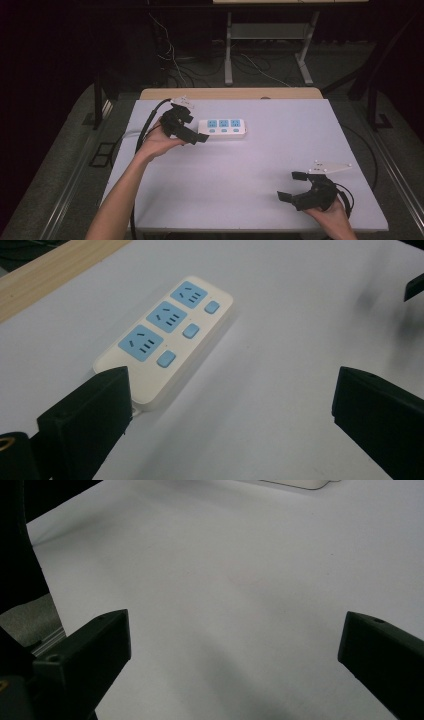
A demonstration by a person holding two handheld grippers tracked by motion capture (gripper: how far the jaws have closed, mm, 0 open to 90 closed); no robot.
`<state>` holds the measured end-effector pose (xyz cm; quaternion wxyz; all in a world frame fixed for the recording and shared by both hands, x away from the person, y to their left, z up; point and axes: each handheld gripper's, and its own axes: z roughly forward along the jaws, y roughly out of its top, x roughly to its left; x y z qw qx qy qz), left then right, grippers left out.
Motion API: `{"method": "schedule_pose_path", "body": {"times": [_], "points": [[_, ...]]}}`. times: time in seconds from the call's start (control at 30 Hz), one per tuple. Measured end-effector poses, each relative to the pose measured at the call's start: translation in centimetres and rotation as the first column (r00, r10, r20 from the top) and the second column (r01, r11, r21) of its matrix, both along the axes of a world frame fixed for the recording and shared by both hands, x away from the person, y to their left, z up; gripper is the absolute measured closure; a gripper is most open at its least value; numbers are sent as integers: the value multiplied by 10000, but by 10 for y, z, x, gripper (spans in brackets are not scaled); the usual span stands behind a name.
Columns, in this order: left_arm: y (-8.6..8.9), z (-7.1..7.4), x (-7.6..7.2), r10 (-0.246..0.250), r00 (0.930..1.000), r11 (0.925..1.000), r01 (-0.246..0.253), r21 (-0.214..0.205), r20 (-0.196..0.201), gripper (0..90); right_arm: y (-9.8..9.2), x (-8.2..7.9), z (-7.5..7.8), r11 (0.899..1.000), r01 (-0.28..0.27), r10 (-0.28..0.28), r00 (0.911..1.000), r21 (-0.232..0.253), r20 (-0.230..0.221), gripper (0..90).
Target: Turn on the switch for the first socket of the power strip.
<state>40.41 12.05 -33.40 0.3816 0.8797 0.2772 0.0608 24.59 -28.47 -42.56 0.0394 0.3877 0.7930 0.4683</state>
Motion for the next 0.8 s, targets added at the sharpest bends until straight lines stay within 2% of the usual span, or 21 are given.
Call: {"method": "schedule_pose_path", "body": {"times": [0.3,0.53,0.67,0.7,0.8], "points": [[-5,-7,16,165,9996,9987,-154,481,-223,28,0,0,0,10000,-40,40,10000,21,25,1],[-10,-6,27,133,9995,9985,-117,543,-291,53,0,0,0,10000,-56,56,10000,30,12,1],[-14,-5,33,96,9994,9977,-74,669,-331,89,0,0,0,10000,-33,33,10000,57,14,1],[-15,-5,34,54,9995,9975,-33,711,-299,134,-1,0,0,10000,-30,30,10000,64,14,1],[-17,-5,38,43,9998,9956,-26,941,-177,188,0,0,0,10000,-34,34,10000,71,21,1]]}}
